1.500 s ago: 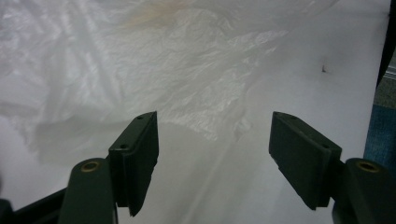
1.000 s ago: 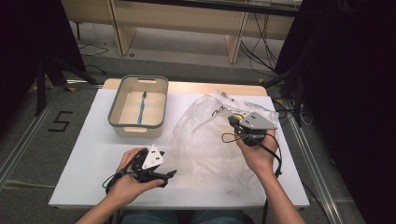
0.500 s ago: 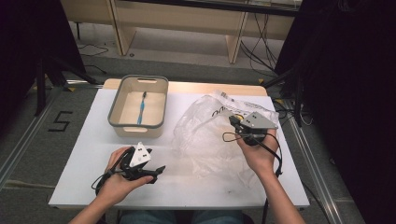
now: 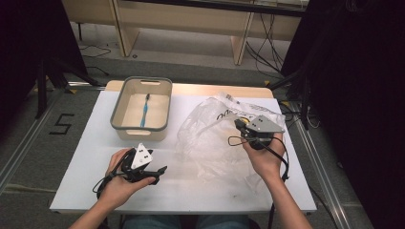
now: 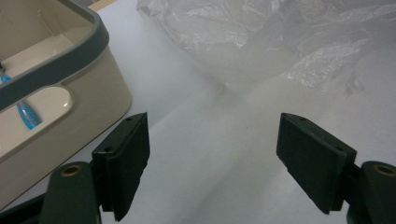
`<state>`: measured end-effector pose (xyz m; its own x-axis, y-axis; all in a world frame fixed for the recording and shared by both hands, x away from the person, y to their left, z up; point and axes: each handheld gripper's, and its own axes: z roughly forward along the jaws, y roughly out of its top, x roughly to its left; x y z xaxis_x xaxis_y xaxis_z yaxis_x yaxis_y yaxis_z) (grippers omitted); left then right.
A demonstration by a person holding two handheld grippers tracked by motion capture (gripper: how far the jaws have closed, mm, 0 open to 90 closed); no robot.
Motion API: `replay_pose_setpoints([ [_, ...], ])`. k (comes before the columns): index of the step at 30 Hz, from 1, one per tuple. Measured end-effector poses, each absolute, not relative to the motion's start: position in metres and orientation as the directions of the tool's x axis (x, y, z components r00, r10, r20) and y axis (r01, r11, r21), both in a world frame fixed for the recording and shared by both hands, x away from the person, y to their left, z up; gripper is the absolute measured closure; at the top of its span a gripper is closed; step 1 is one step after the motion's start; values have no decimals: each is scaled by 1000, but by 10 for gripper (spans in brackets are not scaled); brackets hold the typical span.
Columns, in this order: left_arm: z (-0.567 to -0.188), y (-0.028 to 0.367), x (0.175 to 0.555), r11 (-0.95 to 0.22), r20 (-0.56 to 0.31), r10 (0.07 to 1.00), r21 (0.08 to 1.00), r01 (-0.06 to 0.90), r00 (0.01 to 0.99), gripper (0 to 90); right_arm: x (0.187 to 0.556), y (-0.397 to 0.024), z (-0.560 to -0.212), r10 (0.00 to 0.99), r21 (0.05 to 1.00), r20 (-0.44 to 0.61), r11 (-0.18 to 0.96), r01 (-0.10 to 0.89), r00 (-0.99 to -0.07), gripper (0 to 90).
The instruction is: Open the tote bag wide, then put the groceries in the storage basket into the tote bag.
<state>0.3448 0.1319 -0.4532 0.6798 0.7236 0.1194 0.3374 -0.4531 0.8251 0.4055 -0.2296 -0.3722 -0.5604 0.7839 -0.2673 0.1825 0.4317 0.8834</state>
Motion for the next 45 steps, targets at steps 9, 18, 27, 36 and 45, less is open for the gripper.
replay_pose_setpoints([
  [9, -455, 133, 347, -451, 113, 726, 822, 346, 679, 255, 405, -232, -372, 786, 886, -262, 426, 184, -560, 900],
  [18, -448, 142, 349, -416, 101, 762, 833, 364, 640, 259, 405, -232, -372, 787, 884, -262, 428, 188, -558, 900],
  [27, -441, 156, 350, -371, 78, 809, 836, 403, 582, 268, 405, -233, -375, 784, 886, -261, 427, 183, -563, 900],
  [36, -428, 170, 358, -322, 43, 836, 846, 426, 546, 282, 403, -231, -375, 786, 887, -255, 422, 188, -564, 900],
  [45, -403, 176, 381, -298, 37, 849, 857, 420, 528, 298, 402, -231, -375, 784, 886, -255, 424, 188, -566, 900],
])
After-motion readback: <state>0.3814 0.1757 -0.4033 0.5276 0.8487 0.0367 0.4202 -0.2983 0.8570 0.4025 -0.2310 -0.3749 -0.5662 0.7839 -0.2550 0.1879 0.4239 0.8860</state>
